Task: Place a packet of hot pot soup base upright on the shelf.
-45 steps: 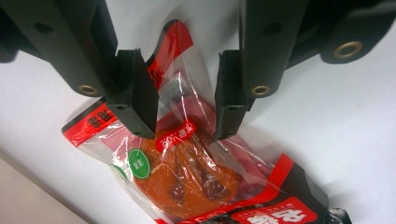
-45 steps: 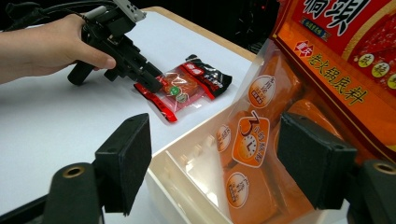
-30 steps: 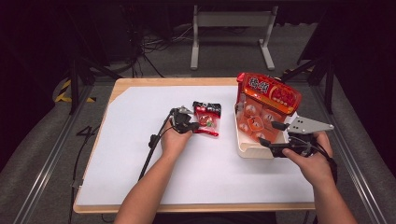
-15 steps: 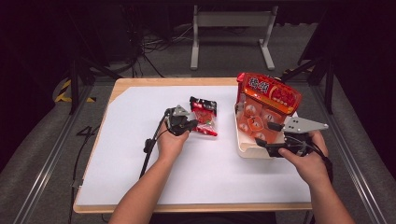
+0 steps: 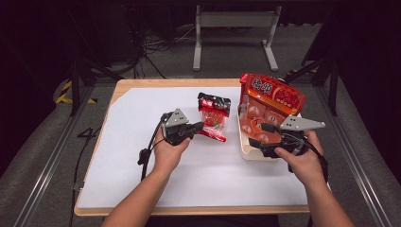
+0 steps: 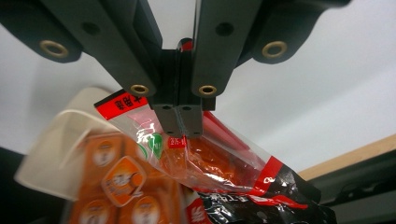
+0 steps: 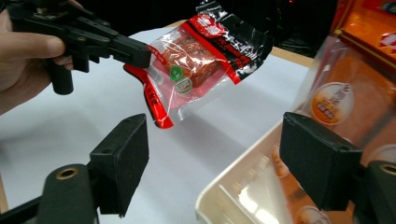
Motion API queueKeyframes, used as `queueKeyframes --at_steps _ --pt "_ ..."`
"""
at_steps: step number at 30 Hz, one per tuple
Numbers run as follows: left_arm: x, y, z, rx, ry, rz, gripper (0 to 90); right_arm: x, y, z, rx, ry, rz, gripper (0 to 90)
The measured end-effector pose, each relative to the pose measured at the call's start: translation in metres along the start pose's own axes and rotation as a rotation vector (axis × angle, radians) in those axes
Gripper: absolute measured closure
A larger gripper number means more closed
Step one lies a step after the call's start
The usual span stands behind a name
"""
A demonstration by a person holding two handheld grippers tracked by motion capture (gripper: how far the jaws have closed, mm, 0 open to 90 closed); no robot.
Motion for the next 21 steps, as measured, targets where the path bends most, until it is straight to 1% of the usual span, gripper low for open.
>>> queueKeyframes --at_steps 1,2,5,7,11,13,15,17,19,20,21 --pt "0.001 0.003 0.003 -0.005 -0.012 0.009 90.0 0.001 -0.003 -0.002 0.007 -0.006 0.003 24.2" --pt "0.001 0.003 0.003 -0.005 -0.012 0.009 90.0 0.001 -0.003 -0.002 0.007 -0.006 0.003 24.2" --pt "0.003 0.012 0.012 -0.026 -0.037 0.028 90.0 0.003 -0.01 -0.006 0.025 -0.009 -0.002 24.1" --pt "0.004 0.017 0.017 -0.037 -0.04 0.04 90.0 0.006 -0.015 -0.01 0.035 -0.001 -0.011 23.9" --pt "0.002 0.027 0.025 -0.043 -0.068 0.062 90.0 0.009 -0.019 -0.013 0.039 0.001 -0.014 23.9" --pt "0.0 0.031 0.03 -0.055 -0.065 0.068 90.0 0.01 -0.021 -0.014 0.045 0.003 -0.017 23.9" --pt "0.0 0.034 0.031 -0.06 -0.082 0.067 90.0 0.01 -0.023 -0.015 0.05 -0.005 -0.02 23.9" --pt "-0.002 0.037 0.033 -0.066 -0.083 0.058 90.0 0.01 -0.025 -0.014 0.054 -0.021 -0.027 23.9" --pt "-0.003 0.039 0.035 -0.07 -0.085 0.062 90.0 0.01 -0.029 -0.013 0.061 -0.042 -0.032 23.9" --pt "-0.004 0.04 0.037 -0.075 -0.079 0.064 90.0 0.01 -0.03 -0.014 0.066 -0.05 -0.032 23.8" --pt "-0.005 0.041 0.038 -0.075 -0.084 0.068 90.0 0.01 -0.032 -0.014 0.076 -0.049 -0.033 23.7"
Point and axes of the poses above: each handheld gripper's, and its own axes: y roughly backward along the jaws, x roughly out of its top, z roughly to its right, the point moved 1 cm from there along -y, roughly forward along the jaws, and after that the axes turned 2 degrees about y, right-handed, at the moved point
